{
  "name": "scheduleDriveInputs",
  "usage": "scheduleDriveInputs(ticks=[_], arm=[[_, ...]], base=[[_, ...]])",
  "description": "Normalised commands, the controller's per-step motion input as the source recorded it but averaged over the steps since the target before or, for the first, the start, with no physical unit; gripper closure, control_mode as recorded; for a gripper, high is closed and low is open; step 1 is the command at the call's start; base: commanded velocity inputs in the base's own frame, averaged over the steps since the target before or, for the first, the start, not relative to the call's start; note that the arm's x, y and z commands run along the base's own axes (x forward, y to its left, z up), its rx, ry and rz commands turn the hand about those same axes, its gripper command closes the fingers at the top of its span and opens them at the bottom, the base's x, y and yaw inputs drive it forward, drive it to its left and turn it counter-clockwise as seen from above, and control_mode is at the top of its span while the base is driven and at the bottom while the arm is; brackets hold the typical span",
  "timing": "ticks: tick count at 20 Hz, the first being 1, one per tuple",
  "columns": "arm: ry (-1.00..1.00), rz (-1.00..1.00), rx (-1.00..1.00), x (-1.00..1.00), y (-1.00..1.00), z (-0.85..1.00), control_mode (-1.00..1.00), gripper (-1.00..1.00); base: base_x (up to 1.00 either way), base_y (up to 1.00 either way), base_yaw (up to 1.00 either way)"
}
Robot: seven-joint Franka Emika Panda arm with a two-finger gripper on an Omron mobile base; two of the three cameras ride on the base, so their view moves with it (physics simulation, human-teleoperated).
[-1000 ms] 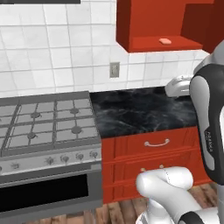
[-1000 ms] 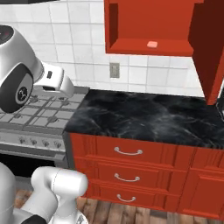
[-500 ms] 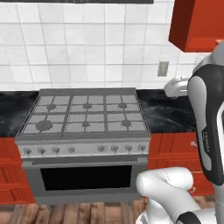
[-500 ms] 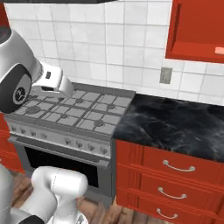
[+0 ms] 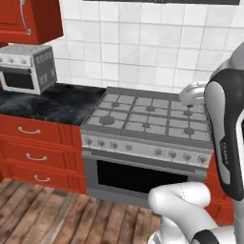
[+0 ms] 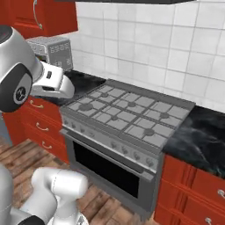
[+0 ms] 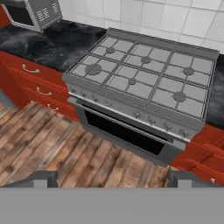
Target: Pick up the dish brush and bar soap from the sink, and place them back in the cabinet, and close the cabinet door.
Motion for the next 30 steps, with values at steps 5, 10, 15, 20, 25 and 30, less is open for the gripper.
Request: scheduleDriveInputs(ticks=[5,10,15,20,25,30], arm=[[0.00,0.00,0.00,0.00,0.00,0.00,1.00,-1.00],[0.00,0.00,0.00,0.00,0.00,0.00,1.00,-1.00],[0.00,0.00,0.00,0.00,0.00,0.00,1.00,-1.00],[0.00,0.00,0.00,0.00,0.00,0.00,1.00,-1.00],[0.00,0.00,0.00,0.00,0.00,0.00,1.00,-1.00],[0.00,0.00,0.00,0.00,0.00,0.00,1.00,-1.00]], base=[[-0.36,0.62,0.52],[-0.59,0.72,0.53],[-0.50,0.69,0.51],[-0.15,0.19,0.51],[0.00,0.00,0.50],[0.00,0.00,0.51]])
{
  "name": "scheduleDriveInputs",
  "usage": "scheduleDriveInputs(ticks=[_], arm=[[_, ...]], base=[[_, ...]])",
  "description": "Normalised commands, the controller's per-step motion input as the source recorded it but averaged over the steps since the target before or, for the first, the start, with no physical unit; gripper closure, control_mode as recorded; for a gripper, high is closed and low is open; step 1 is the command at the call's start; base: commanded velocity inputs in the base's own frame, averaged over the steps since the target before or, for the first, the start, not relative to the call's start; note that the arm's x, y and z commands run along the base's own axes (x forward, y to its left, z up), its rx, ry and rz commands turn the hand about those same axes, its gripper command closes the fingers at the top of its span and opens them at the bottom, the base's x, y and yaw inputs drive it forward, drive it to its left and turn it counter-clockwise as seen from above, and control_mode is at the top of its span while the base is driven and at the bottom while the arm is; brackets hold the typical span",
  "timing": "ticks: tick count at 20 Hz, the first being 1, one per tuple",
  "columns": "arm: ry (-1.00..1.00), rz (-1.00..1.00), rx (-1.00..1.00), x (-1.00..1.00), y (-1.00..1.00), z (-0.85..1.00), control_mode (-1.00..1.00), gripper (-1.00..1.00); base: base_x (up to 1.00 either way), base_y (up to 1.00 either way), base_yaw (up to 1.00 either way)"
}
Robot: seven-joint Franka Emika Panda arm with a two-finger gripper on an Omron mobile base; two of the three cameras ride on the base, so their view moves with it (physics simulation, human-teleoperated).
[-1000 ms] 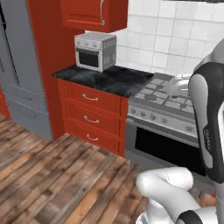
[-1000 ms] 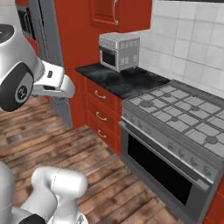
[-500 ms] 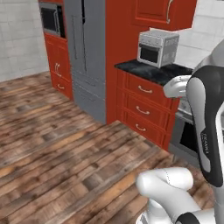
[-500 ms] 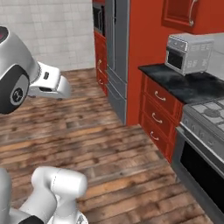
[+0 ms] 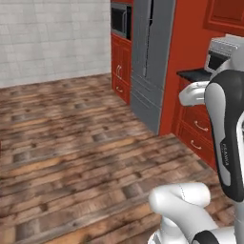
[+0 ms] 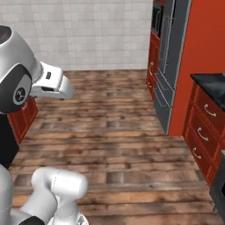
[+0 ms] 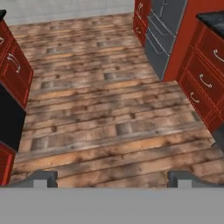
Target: Pick up the dish brush and bar soap from the sink, and place them back in the cabinet, and close the cabinet door.
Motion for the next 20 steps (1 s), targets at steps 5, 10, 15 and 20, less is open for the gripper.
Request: scheduleDriveInputs(ticks=[5,10,15,20], arm=[[0.00,0.00,0.00,0.00,0.00,0.00,1.00,-1.00],[0.00,0.00,0.00,0.00,0.00,0.00,1.00,-1.00],[0.00,0.00,0.00,0.00,0.00,0.00,1.00,-1.00],[0.00,0.00,0.00,0.00,0.00,0.00,1.00,-1.00]], base=[[0.00,0.01,0.52],[0.00,0.00,0.55],[-0.01,-0.03,0.56],[-0.03,-0.05,0.57]])
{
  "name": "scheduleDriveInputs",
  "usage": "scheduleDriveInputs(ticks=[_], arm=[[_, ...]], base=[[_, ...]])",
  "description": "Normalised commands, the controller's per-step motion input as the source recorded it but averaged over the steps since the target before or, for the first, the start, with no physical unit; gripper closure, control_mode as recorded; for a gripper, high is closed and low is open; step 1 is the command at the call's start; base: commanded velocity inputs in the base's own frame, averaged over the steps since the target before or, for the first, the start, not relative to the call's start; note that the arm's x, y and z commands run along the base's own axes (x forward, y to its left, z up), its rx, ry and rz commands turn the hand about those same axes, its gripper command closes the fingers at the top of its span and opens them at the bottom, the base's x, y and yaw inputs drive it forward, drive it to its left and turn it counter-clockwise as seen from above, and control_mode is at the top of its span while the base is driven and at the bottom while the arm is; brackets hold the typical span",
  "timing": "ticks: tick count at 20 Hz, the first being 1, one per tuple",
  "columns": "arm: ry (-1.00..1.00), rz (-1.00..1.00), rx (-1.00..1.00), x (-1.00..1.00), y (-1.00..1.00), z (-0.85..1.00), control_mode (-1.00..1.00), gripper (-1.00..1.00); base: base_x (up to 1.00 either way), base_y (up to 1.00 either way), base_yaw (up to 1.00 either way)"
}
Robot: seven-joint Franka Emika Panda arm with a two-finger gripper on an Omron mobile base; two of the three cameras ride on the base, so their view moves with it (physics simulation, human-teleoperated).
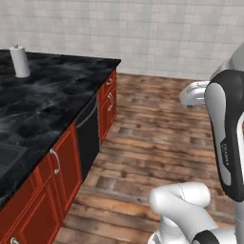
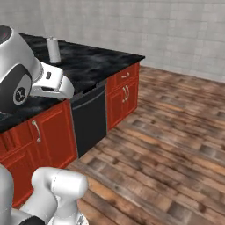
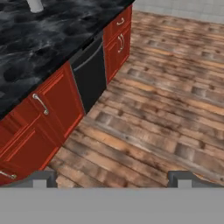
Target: Pick up the dish brush and bar soap from the sink, and place them back in the cabinet, and close the cabinet door.
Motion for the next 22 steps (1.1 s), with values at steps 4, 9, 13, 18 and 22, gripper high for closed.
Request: scheduleDriveInputs(ticks=[4,9,13,18,22], arm=[[0.00,0.00,0.00,0.00,0.00,0.00,1.00,-1.00],[0.00,0.00,0.00,0.00,0.00,0.00,1.00,-1.00],[0.00,0.00,0.00,0.00,0.00,0.00,1.00,-1.00],[0.00,0.00,0.00,0.00,0.00,0.00,1.00,-1.00],[0.00,0.00,0.00,0.00,0.00,0.00,1.00,-1.00]], base=[[-0.15,0.00,0.53],[-0.11,0.00,0.55],[-0.12,-0.07,0.60],[-0.03,0.00,0.57],[-0.03,0.00,0.57]])
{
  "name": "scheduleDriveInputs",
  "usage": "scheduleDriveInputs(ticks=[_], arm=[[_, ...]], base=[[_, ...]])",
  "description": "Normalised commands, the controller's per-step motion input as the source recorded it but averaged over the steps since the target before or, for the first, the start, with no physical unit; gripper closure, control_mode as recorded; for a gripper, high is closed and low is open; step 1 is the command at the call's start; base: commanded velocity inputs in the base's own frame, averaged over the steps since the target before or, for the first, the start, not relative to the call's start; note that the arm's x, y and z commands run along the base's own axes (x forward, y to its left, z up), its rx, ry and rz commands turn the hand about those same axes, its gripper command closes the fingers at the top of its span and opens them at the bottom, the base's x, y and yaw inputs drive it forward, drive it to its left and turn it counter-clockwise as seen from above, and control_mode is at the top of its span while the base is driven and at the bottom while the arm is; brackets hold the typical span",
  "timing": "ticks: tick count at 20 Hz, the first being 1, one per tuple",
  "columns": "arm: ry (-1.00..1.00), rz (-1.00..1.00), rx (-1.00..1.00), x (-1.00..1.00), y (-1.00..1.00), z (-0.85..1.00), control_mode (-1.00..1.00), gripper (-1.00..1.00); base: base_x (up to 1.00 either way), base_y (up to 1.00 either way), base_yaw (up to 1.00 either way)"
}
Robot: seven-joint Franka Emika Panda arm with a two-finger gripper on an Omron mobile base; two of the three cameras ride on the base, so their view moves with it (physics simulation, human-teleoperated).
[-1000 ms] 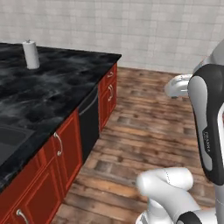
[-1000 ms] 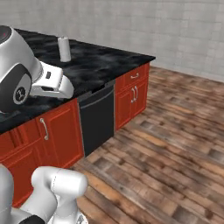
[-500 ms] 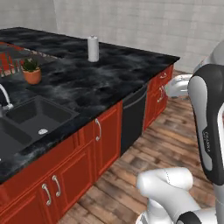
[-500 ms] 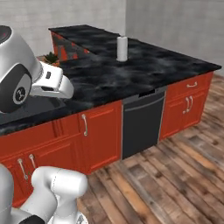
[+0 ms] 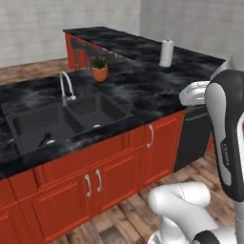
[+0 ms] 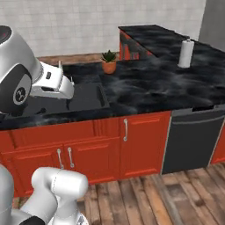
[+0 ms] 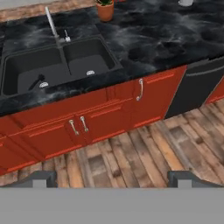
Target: Pick up the dish brush and bar soap from the sink, and place them back in the cabinet, and close the cabinet door.
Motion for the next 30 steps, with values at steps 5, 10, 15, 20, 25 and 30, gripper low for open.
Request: scheduleDriveInputs(ticks=[5,10,15,20,25,30], arm=[[0.00,0.00,0.00,0.00,0.00,0.00,1.00,-1.00],[0.00,0.00,0.00,0.00,0.00,0.00,1.00,-1.00],[0.00,0.00,0.00,0.00,0.00,0.00,1.00,-1.00],[0.00,0.00,0.00,0.00,0.00,0.00,1.00,-1.00],[0.00,0.00,0.00,0.00,0.00,0.00,1.00,-1.00],[0.00,0.00,0.00,0.00,0.00,0.00,1.00,-1.00]], base=[[-0.01,0.00,0.55],[0.00,0.00,0.48],[0.00,0.00,0.39],[0.00,-0.03,0.20],[0.11,-0.06,0.01],[0.22,-0.05,-0.01]])
